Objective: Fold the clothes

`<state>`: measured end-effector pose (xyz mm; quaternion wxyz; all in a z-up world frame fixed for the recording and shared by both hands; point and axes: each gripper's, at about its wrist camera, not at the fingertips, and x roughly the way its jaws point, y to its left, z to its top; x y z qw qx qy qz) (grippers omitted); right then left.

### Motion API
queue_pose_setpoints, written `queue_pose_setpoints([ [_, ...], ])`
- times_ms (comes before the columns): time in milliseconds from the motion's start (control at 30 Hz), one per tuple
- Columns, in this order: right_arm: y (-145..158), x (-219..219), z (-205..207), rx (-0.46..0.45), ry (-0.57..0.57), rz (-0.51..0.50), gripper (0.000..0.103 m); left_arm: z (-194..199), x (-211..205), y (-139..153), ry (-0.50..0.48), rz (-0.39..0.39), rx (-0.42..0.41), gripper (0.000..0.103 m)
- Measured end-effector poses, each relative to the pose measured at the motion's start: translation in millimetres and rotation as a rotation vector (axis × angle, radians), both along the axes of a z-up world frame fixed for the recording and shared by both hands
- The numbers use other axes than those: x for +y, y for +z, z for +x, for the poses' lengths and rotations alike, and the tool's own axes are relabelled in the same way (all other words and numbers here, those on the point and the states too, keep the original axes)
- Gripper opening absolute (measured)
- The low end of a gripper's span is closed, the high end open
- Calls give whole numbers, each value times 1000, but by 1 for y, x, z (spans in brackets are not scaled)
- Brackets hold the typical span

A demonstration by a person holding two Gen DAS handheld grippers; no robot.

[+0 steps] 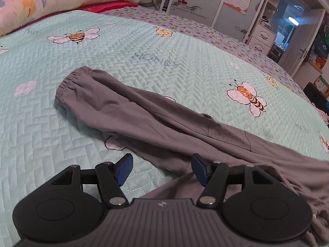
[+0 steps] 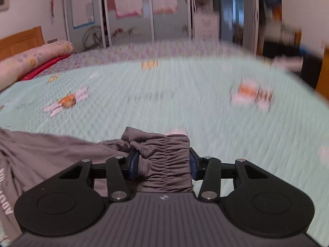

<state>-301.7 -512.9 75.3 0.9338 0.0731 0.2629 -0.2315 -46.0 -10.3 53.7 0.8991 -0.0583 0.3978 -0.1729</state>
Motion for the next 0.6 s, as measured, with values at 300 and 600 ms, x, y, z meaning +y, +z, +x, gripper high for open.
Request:
queue_pose_setpoints([
  [300, 9, -78, 51, 49, -279, -220, 43, -18, -5, 4, -110, 2, -6, 65],
  [600, -37, -135, 57, 197, -474, -170, 49, -21, 0, -1, -121, -4, 1, 65],
])
